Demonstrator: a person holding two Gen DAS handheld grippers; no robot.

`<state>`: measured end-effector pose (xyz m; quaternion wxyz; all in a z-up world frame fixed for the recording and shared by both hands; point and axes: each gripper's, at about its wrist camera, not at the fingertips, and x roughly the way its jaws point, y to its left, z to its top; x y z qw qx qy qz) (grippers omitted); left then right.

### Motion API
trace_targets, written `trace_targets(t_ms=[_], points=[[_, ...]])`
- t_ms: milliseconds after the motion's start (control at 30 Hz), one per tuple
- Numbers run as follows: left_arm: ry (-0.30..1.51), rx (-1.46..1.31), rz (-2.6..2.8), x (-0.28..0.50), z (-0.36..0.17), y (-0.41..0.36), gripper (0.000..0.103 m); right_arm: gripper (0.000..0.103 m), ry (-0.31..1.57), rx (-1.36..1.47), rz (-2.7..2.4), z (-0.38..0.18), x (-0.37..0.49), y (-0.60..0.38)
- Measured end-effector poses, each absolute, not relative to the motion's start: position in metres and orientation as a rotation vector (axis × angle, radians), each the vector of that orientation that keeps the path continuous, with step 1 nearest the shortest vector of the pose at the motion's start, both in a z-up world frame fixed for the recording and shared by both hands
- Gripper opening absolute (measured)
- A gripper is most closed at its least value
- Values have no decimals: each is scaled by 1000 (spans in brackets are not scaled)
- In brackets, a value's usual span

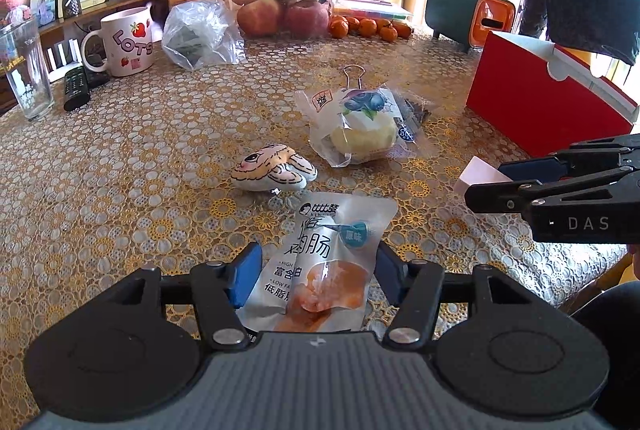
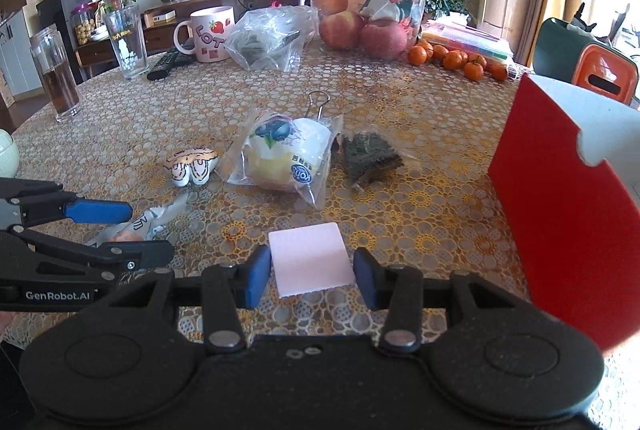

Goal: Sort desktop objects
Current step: 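Carry the sausage packet with left tool while right tool carries the note to the box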

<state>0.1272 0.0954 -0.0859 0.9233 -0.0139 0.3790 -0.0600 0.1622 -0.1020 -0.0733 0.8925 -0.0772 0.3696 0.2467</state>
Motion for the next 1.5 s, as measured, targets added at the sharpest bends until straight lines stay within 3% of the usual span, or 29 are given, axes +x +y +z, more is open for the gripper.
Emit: trace_targets(t_ms=[867, 1500], points=[[672, -34, -186, 88, -7, 8, 59, 45, 631, -32, 505, -10, 115, -194], [578, 50, -350, 126, 40, -113, 59, 45, 557, -26, 382, 26, 114, -290]])
